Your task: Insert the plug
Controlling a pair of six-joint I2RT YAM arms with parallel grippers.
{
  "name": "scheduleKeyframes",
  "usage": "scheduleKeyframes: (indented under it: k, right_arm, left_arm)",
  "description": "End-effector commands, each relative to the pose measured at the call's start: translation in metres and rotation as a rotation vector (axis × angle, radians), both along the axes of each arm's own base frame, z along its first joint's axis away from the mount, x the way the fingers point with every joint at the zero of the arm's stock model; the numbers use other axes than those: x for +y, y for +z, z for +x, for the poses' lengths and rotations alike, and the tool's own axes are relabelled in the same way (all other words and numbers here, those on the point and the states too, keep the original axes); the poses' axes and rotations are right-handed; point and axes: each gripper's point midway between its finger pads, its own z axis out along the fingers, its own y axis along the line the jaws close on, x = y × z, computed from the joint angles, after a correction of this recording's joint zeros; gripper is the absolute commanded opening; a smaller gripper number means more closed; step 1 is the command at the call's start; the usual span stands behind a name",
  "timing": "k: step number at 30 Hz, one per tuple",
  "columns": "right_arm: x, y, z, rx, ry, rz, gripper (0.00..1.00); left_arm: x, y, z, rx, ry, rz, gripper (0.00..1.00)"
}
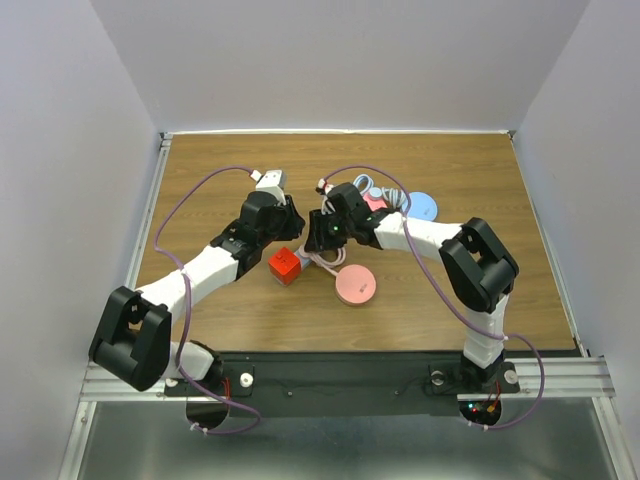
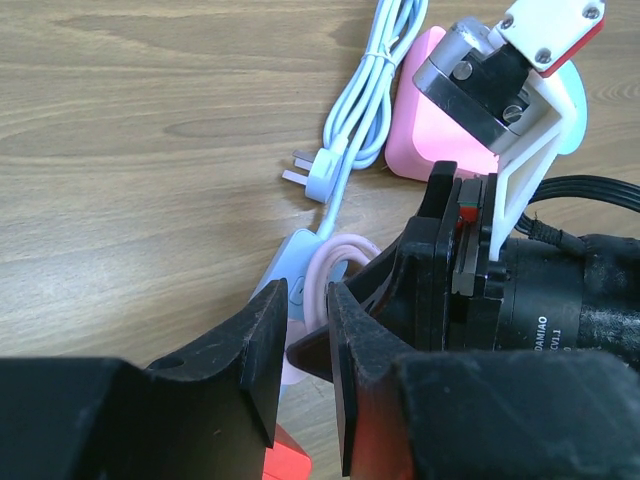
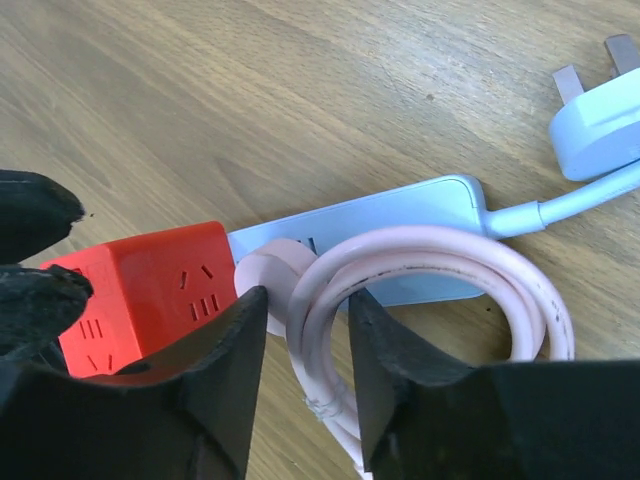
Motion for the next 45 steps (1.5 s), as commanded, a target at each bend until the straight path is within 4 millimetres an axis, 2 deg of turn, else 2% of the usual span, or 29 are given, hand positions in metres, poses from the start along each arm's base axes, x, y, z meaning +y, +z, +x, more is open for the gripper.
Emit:
scheduleKeyframes:
  k: [1,7,10,15,19,28,34,39,45]
  right_arm:
    - [0.005,-0.016,-0.003,-0.006,0.003,-0.053,0.38]
    - [0.000,-0.040,-0.007,0.021,-0.004,-0.129,0.32]
    - [-0.006,-0.050,-0.009,0.036,-0.017,-0.157,0.26]
    - [-0.014,-0.062,-0.017,0.053,-0.034,-0.202,0.22]
    - [-0.027,-0.076,-0.029,0.084,-0.053,-0.242,0.21]
    - [-0.071,-0.106,-0.064,0.149,-0.111,-0.350,0.17]
    - [-0.080,-0.129,-0.072,0.192,-0.101,-0.414,0.15]
    - [-0.085,-0.136,-0.080,0.209,-0.106,-0.437,0.15]
    - [-0.102,-0.143,-0.098,0.227,-0.138,-0.482,0.14]
  left_arm:
    - [-0.002,0.022,0.001,-0.063,-0.006,-0.040,0.34]
    - [-0.002,0.022,0.000,-0.064,-0.009,-0.041,0.34]
    - [-0.001,0.024,0.000,-0.068,-0.009,-0.044,0.34]
    - [-0.002,0.026,-0.001,-0.074,-0.014,-0.048,0.34]
    - [-0.003,0.024,-0.001,-0.071,-0.020,-0.048,0.34]
    - [-0.004,0.022,-0.001,-0.070,-0.023,-0.053,0.34]
    - [-0.005,0.020,-0.001,-0.063,-0.030,-0.049,0.34]
    - [-0.002,0.022,-0.001,-0.073,-0.016,-0.047,0.34]
    - [-0.004,0.021,-0.001,-0.066,-0.023,-0.050,0.34]
